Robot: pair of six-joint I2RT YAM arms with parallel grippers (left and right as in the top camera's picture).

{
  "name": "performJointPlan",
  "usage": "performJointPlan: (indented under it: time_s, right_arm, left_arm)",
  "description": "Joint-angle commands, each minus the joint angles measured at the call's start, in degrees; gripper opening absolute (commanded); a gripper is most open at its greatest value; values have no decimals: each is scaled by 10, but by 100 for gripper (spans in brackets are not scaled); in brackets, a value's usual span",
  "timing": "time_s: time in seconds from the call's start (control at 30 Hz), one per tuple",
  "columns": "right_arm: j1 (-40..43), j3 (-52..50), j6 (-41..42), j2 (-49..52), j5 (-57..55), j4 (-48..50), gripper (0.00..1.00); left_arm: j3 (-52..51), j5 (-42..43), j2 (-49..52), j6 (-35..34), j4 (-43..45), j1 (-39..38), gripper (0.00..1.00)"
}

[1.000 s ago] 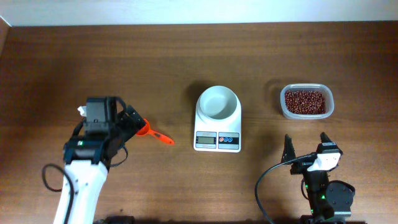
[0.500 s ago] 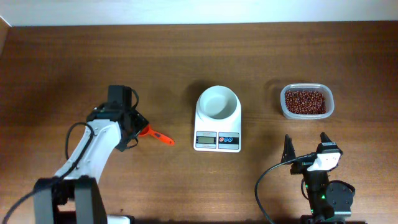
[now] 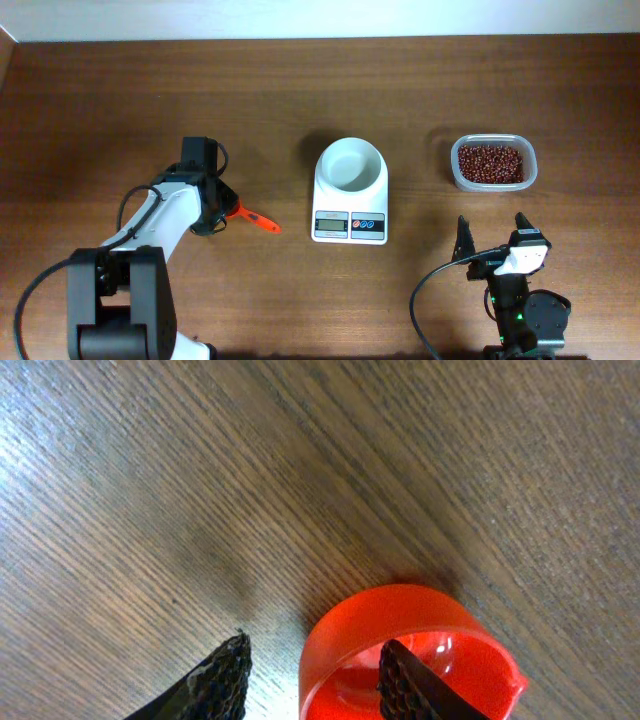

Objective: Scoop and weigh 50g on scale
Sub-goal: 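Move the left gripper to the orange scoop and grasp its cup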

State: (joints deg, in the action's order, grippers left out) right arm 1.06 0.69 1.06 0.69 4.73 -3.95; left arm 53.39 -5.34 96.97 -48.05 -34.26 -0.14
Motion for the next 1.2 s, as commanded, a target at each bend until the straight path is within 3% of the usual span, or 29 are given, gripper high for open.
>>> performJointPlan:
  time_s: [0.0, 0.33, 0.47, 0.63, 0.8, 1.0, 1.17]
  right_arm:
    - [-3, -4, -2, -3, -3, -2, 99]
    - [-3, -4, -2, -3, -3, -2, 99]
    - [-3, -4, -2, -3, -3, -2, 99]
    - [-3, -4, -2, -3, -3, -2, 99]
    - [-3, -4, -2, -3, -3, -2, 99]
    - [-3, -4, -2, -3, -3, -2, 99]
    - [-3, -4, -2, -3, -3, -2, 99]
  left_arm:
    - [7, 1, 6, -6, 6, 0, 43]
    - [0, 0, 26, -6, 23, -1, 32]
    - [0, 15, 48, -6, 24, -1, 0]
    - [1, 14, 17, -5, -1, -1, 0]
    - [2, 15, -122, 42, -71, -1, 0]
    - [2, 30, -245, 42, -178, -1, 0]
    - [2, 30, -253, 42, -203, -1, 0]
